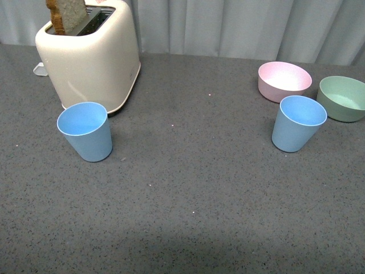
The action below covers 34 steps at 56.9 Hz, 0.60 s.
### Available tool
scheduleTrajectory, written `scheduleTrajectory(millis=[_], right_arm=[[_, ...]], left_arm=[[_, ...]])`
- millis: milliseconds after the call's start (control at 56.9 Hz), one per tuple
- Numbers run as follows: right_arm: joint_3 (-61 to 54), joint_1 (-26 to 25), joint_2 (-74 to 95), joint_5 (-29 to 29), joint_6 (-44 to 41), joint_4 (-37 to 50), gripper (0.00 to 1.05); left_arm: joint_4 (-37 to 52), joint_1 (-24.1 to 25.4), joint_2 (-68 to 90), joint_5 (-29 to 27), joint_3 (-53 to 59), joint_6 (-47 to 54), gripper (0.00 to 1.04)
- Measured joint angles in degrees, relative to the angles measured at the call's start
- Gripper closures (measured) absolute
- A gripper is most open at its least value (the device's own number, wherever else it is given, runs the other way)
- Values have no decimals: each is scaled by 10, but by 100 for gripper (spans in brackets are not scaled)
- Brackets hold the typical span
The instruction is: Stack blue cups with both arms
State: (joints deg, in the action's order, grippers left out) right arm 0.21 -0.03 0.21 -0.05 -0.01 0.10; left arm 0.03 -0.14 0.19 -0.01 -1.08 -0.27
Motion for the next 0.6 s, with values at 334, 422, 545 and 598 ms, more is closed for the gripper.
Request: scheduleTrajectory(millis=[334, 422, 545, 598], right_arm=[[0, 0, 0, 0, 0, 0, 10], [0, 0, 0, 0, 0, 0, 10], [0, 0, 0, 0, 0, 0, 10], [0, 0, 0, 0, 0, 0, 10]], left_arm=[[0, 0, 0, 0, 0, 0, 7], [-77, -26, 41, -90, -26, -33, 7], [-85, -24, 156, -134, -39, -73, 7], [-50, -20, 197, -132, -42, -75, 7]])
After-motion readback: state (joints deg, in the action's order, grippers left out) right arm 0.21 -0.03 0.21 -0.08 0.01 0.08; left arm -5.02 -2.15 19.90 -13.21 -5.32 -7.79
